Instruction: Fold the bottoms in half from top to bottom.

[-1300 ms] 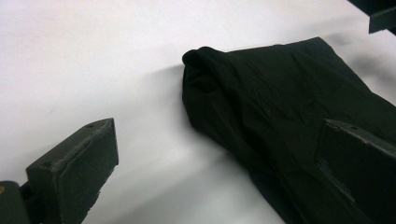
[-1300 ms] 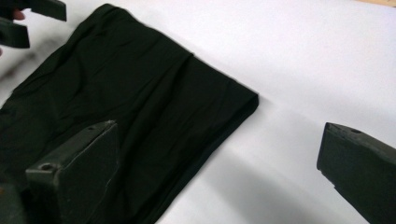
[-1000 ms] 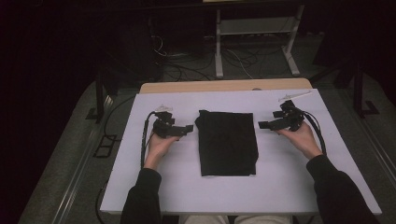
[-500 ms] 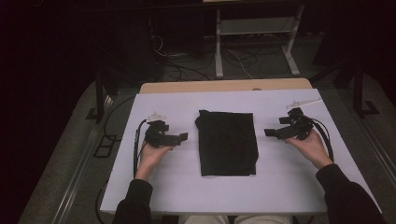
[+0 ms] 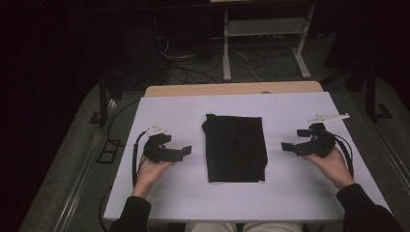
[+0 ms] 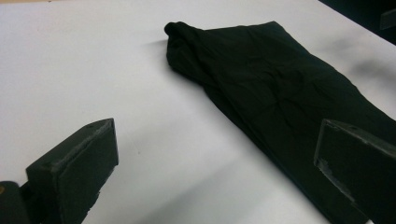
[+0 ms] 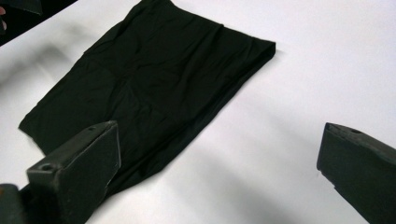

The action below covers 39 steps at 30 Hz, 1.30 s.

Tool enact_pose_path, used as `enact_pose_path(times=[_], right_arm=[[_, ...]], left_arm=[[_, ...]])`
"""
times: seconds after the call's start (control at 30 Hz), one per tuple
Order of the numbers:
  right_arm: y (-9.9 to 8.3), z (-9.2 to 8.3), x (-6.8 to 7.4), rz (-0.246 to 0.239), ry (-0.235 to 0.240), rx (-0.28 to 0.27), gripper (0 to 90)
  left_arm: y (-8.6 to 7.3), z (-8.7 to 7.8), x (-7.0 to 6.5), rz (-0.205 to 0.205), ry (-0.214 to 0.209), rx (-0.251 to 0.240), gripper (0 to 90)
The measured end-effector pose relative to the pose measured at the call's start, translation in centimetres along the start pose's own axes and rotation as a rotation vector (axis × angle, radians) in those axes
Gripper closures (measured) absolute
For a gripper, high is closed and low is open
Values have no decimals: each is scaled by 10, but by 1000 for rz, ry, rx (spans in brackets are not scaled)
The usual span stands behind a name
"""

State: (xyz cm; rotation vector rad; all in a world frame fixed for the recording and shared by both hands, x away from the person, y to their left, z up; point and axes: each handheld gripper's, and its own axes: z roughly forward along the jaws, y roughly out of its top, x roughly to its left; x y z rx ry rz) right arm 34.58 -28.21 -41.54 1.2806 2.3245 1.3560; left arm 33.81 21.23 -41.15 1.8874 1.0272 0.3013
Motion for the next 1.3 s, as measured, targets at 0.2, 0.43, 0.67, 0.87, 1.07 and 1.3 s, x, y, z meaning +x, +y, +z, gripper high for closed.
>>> enact_pose_path(times=[0.2, 0.43, 0.67, 0.87, 1.07, 1.3], right_arm=[[-13, -6, 10, 10, -5, -4, 0], [-27, -10, 20, -11, -12, -12, 0], [-45, -17, 26, -24, -8, -23, 0], [-62, -21, 28, -14, 1, -17, 0], [-73, -29, 32, -31, -5, -12, 0], [-82, -32, 32, -36, -11, -8, 0]], left_arm=[[-6, -5, -9, 16, -27, -8, 0], [-16, -10, -23, 59, -56, -7, 0], [-31, -18, -27, 59, -55, -22, 0], [-43, -19, -30, 62, -77, -18, 0], [-51, -20, -38, 103, -140, 15, 0], [-58, -17, -40, 121, -147, 61, 0]])
